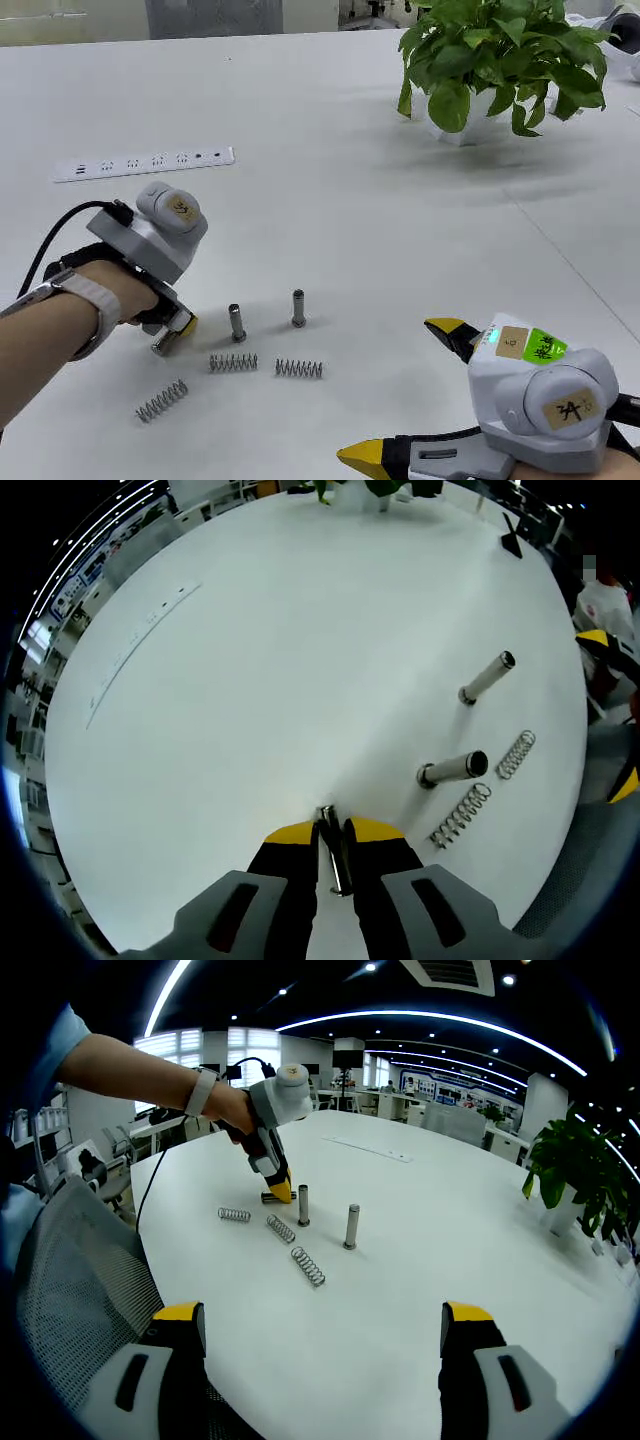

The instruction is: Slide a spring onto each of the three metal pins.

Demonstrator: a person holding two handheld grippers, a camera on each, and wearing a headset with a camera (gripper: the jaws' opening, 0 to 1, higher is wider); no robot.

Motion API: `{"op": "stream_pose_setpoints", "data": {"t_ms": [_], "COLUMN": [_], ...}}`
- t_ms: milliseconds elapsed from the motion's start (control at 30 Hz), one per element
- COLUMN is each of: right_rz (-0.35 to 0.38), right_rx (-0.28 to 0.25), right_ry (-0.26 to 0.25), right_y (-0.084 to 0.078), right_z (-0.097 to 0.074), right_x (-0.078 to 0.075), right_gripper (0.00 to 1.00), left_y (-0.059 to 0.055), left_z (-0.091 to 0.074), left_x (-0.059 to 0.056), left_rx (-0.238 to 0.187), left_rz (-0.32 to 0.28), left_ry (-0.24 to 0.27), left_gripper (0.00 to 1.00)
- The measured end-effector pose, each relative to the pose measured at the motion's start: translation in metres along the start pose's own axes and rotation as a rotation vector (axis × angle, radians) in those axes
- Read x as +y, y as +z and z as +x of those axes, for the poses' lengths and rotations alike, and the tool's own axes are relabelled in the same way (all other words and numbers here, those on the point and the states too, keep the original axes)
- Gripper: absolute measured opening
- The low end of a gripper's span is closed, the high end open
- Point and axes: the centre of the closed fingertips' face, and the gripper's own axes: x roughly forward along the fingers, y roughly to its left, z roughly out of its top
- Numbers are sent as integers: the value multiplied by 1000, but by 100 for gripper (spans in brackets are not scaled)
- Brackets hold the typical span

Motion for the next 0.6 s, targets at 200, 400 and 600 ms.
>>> {"op": "stream_pose_setpoints", "data": {"t_ms": [200, 400, 600], "right_rz": [-17, -9, -10], "right_rx": [-2, -4, -3], "right_ry": [-7, -7, -4], "right_y": [1, 1, 1], "right_z": [0, 0, 0], "right_x": [0, -1, 0], "right_gripper": [99, 99, 99], "left_y": [-3, -3, -3], "left_z": [-4, -6, -8], "left_x": [-1, -1, 4], "left_rx": [-11, -56, -153], "left_rz": [-11, -45, -132], "left_ry": [2, 1, -21], "left_gripper": [8, 8, 7]}}
